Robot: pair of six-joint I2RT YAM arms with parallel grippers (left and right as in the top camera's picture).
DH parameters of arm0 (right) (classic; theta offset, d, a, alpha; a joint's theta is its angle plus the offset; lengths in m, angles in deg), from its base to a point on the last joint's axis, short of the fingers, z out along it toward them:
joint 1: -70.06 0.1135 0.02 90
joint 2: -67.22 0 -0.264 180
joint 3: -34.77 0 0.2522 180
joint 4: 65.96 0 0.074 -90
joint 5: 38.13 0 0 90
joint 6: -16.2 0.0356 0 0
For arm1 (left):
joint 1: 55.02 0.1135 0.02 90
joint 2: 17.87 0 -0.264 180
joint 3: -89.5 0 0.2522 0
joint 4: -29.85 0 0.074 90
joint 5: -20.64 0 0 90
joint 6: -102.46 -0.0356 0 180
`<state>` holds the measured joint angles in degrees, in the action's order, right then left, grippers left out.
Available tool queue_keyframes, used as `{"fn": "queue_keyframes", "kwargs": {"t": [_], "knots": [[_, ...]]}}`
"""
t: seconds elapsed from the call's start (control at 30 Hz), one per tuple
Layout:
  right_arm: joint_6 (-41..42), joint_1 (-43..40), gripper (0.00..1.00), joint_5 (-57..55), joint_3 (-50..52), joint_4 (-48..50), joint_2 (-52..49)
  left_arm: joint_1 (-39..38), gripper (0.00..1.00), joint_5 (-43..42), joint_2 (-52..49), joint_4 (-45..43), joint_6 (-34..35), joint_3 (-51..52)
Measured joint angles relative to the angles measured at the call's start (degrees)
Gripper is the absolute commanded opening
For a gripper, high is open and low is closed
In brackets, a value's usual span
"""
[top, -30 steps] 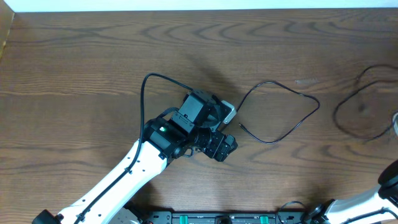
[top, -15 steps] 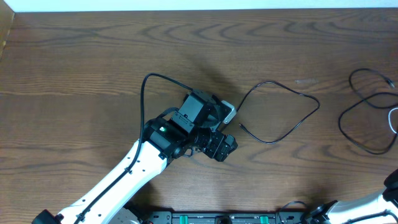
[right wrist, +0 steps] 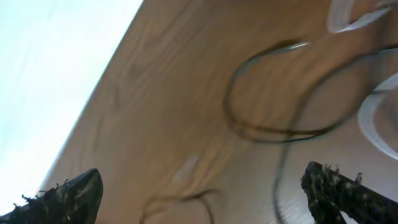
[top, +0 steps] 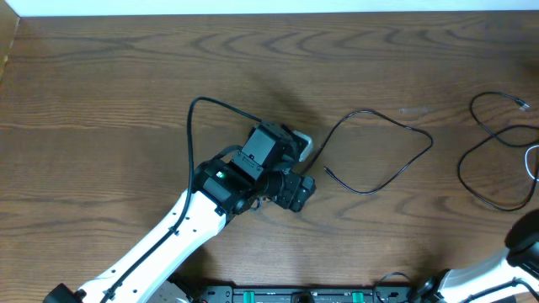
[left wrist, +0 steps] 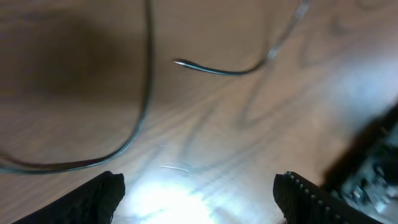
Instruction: Untangle cables
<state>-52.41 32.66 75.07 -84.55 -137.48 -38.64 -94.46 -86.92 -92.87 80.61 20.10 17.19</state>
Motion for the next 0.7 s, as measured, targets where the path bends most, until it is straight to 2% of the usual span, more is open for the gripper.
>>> {"fn": "queue_keyframes", "kwargs": {"t": [0.2,0.37,0.5,0.7], "knots": [[-8.7,12.7,0.99,-1.9,0.0,-5.1,0.0,0.5,0.80,9.0,0.0,0.3,10.7,0.0],[-11.6,23.8,0.99,-4.8,0.0,-7.8,0.0,6.1,0.75,11.8,0.0,2.4,19.1,0.0],[-13.3,30.7,0.99,-6.3,0.0,-9.9,0.0,13.2,0.75,11.3,0.6,4.0,21.6,0.0],[-15.1,39.6,0.99,-8.1,1.1,-10.4,0.0,22.1,0.73,11.1,6.1,9.0,21.7,0.0]]}}
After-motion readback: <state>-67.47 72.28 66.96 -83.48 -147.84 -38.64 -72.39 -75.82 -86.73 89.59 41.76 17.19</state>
